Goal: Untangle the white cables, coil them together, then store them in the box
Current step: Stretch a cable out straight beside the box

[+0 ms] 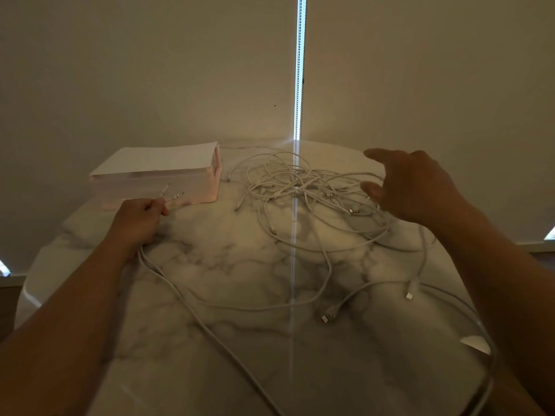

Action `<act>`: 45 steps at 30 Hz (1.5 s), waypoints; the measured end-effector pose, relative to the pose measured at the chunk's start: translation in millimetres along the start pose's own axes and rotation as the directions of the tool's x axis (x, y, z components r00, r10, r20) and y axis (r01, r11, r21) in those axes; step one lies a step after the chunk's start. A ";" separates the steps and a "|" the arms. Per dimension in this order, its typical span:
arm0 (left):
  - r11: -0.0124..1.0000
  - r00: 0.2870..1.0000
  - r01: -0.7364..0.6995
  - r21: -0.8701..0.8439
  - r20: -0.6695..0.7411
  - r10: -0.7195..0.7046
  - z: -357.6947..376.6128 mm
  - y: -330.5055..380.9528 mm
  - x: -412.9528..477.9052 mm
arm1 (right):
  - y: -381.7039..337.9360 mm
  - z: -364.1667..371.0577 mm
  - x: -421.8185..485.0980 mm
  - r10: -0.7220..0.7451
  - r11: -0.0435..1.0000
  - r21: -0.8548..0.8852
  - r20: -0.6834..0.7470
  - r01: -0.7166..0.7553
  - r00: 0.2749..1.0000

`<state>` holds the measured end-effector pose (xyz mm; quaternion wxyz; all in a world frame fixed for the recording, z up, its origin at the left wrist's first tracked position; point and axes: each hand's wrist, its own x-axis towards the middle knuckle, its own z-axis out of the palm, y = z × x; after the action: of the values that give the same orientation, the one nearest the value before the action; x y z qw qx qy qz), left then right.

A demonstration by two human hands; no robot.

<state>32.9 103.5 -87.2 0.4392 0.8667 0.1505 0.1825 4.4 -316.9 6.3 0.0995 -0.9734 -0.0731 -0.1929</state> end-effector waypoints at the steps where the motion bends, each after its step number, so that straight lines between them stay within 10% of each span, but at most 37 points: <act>1: 1.000 1.000 0.010 -0.019 -0.001 -0.010 0.6 0.9 -0.2 | -2.0 2.9 -0.7 0.015 0.998 -0.060 0.054 -0.012 0.998; 6: 0.973 0.997 0.068 -0.222 -0.010 -0.071 1.3 8.9 -0.9 | -68.2 21.8 -27.4 -0.327 0.927 0.223 0.091 0.301 0.941; 11: 0.950 0.993 0.091 -0.300 -0.042 -0.108 -0.3 10.7 -2.9 | -138.2 47.2 -68.8 -0.672 0.726 0.514 0.385 0.457 0.633; 30: 0.990 0.978 0.045 0.137 -0.208 -0.016 -15.6 -12.5 11.0 | -67.8 -0.7 -88.8 -0.710 0.704 0.645 0.619 0.298 0.336; 37: 0.953 0.986 -0.021 0.301 -0.149 0.068 -11.1 -2.9 7.3 | -59.0 6.1 -92.2 -0.669 0.729 0.584 0.500 0.357 0.550; 45: 0.900 0.988 -0.070 0.431 -0.096 0.123 -10.6 -6.2 13.0 | -71.4 6.3 -121.2 -0.762 0.648 0.512 0.428 0.564 0.487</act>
<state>39.1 120.0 -84.1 0.2198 0.9354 0.1699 0.2187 -117.1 -258.9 -35.0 0.1344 -0.8444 -0.5039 0.1227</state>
